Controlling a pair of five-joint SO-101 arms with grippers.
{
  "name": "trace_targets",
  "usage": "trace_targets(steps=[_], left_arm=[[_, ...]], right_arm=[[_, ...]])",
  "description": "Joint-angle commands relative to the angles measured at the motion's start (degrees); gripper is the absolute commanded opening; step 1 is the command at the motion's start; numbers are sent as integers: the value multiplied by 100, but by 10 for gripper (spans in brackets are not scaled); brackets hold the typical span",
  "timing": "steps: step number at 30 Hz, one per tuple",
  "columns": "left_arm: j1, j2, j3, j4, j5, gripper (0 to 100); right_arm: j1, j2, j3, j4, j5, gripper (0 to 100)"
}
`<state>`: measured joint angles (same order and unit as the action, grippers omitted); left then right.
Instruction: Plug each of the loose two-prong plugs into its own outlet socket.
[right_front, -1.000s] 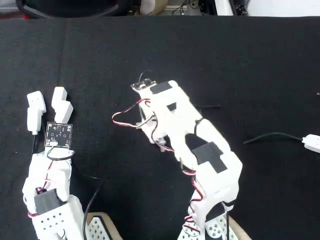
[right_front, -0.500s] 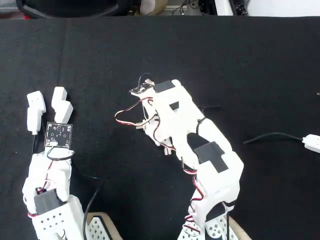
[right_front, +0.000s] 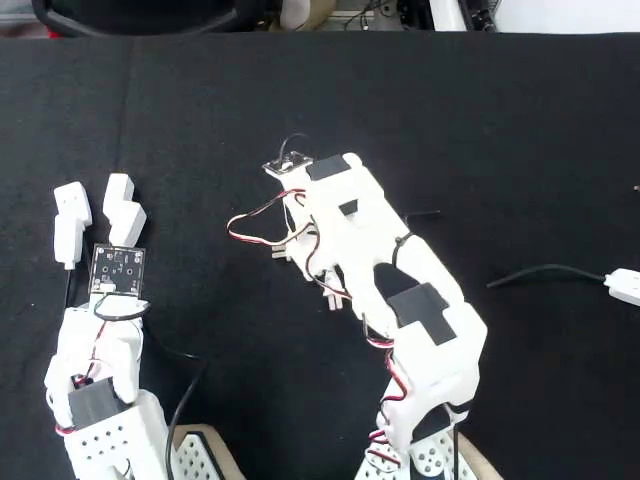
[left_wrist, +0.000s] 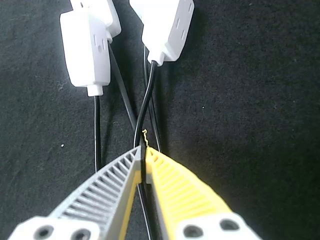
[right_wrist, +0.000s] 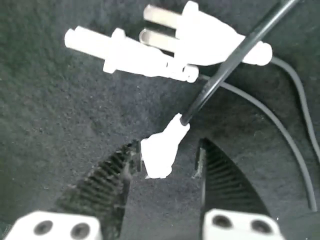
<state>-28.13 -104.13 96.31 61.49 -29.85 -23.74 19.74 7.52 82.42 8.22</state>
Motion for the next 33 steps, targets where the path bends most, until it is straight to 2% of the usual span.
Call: trace_targets(steps=[1, 9, 14, 22, 27, 33], left_arm=[[-22, -9, 101, 26, -35, 30], [-22, -9, 101, 35, -35, 30], [-22, -9, 101, 35, -35, 30], [-22, -9, 101, 35, -35, 30], [-22, -9, 101, 35, -35, 30], [-22, -9, 101, 35, -35, 31]], right_arm=[[62, -22, -251, -70, -237, 181], [62, 453, -286, -97, -246, 178], [70, 690, -514, -246, -246, 93], [70, 690, -558, -237, -237, 100], [105, 681, -954, 229, -475, 168], [105, 699, -1051, 343, -484, 173]])
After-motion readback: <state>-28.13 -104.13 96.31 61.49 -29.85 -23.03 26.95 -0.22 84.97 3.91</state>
